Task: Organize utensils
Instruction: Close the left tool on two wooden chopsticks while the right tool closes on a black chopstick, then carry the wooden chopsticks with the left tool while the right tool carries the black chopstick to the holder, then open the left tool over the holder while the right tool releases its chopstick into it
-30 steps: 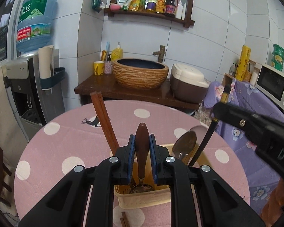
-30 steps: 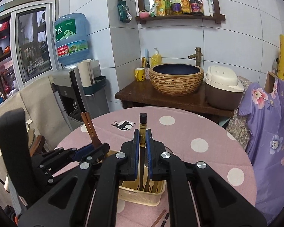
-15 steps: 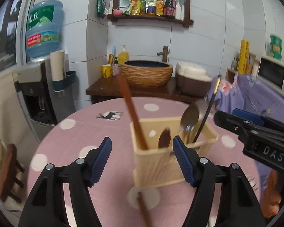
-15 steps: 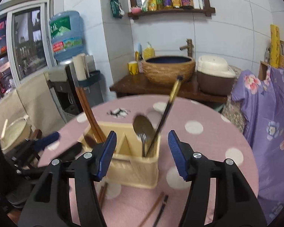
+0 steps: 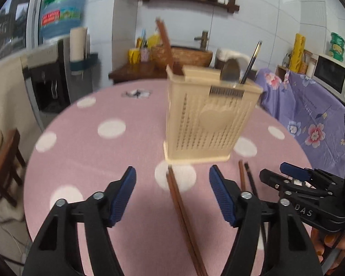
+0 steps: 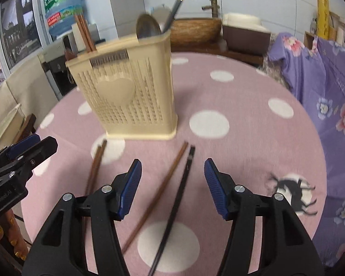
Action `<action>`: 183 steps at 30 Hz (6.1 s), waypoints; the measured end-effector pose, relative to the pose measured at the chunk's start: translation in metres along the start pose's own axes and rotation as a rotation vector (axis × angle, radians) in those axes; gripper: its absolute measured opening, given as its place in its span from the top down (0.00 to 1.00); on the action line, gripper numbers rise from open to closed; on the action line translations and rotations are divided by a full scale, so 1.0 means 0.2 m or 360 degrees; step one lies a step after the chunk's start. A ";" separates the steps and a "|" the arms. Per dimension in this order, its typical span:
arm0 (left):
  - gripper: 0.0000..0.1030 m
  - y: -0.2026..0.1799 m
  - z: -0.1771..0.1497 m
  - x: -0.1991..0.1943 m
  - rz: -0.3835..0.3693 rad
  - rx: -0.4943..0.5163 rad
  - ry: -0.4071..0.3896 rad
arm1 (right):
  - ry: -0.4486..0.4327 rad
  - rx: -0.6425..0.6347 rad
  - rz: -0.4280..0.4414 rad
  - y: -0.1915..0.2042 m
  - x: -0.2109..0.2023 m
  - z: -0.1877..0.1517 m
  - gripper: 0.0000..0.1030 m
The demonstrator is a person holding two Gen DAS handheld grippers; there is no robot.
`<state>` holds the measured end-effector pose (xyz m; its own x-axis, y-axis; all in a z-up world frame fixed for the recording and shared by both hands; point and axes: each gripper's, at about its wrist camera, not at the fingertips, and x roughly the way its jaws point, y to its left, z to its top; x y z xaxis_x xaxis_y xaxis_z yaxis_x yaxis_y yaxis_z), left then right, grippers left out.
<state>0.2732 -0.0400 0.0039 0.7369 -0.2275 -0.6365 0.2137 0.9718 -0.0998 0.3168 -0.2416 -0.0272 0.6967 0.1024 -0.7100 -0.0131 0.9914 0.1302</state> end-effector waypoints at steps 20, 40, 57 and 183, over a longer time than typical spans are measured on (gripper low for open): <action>0.79 -0.01 -0.27 0.14 -0.0010 -0.0018 0.0283 | 0.0160 0.0049 -0.0134 -0.04 0.08 -0.23 0.57; 0.79 0.01 -0.17 0.27 0.0064 0.0032 0.0325 | 0.0231 -0.0042 -0.0180 0.04 0.19 -0.12 0.68; 0.85 0.04 -0.04 0.42 0.0096 -0.0006 0.0381 | 0.0296 -0.0108 -0.0129 0.06 0.37 0.07 0.83; 0.93 -0.13 0.79 -0.04 -0.0078 -0.0006 -0.0314 | -0.0297 -0.0207 0.0171 0.24 -0.25 0.95 0.92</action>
<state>0.3632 -0.0743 0.1323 0.8372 -0.2820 -0.4686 0.2503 0.9594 -0.1303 0.4180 -0.2153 0.1455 0.8067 0.2029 -0.5551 -0.1777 0.9790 0.0995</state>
